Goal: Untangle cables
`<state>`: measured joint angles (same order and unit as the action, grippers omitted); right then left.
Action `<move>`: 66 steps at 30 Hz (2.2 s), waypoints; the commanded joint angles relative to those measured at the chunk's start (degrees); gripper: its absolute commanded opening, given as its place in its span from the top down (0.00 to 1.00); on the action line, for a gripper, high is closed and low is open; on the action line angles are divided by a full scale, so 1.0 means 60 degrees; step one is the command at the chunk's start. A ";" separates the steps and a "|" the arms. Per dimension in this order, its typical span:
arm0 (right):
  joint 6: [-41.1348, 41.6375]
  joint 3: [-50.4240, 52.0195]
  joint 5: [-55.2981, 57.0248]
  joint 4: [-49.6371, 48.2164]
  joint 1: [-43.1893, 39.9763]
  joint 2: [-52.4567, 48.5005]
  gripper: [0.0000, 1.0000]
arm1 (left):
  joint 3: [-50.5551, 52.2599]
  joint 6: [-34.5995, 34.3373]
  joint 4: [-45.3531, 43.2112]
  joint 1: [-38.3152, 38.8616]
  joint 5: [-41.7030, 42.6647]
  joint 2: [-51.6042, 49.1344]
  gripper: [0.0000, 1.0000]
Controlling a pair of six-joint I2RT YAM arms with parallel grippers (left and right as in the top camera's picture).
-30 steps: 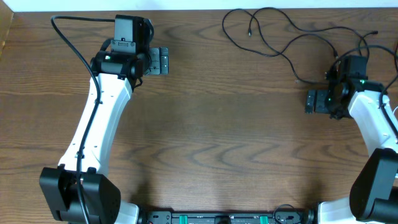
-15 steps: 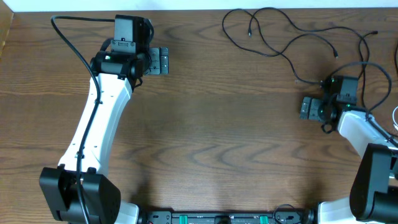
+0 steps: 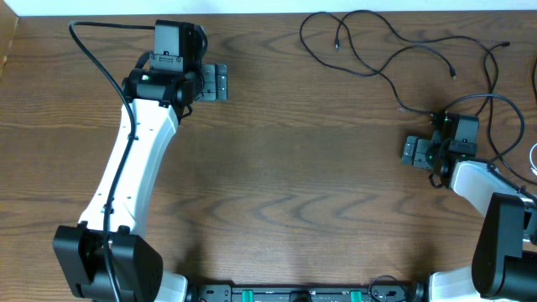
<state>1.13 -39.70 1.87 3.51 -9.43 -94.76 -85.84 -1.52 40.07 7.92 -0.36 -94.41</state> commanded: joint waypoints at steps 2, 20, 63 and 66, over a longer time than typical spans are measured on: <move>0.0098 0.0240 0.0124 -0.0135 -0.0018 -0.0273 0.01 | 0.0007 -0.0015 0.0000 -0.0004 -0.0055 -0.0051 0.07; 0.1268 0.0175 -0.1002 -0.3588 -0.0018 -0.4160 0.05 | 0.0007 -0.0015 0.0000 -0.0004 -0.0055 -0.0051 0.07; 0.1457 -0.9151 -0.4506 0.1603 0.0259 -0.6685 0.01 | 0.0007 -0.0015 0.0000 -0.0004 -0.0055 -0.0051 0.07; 0.1191 -0.9245 -0.4138 0.2098 0.0266 -0.5898 0.01 | 0.0007 -0.0015 0.0000 -0.0004 -0.0055 -0.0051 0.07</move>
<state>9.98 -95.70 -23.24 13.47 -8.73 -133.23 -85.84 -1.52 40.07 7.92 -0.34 -94.41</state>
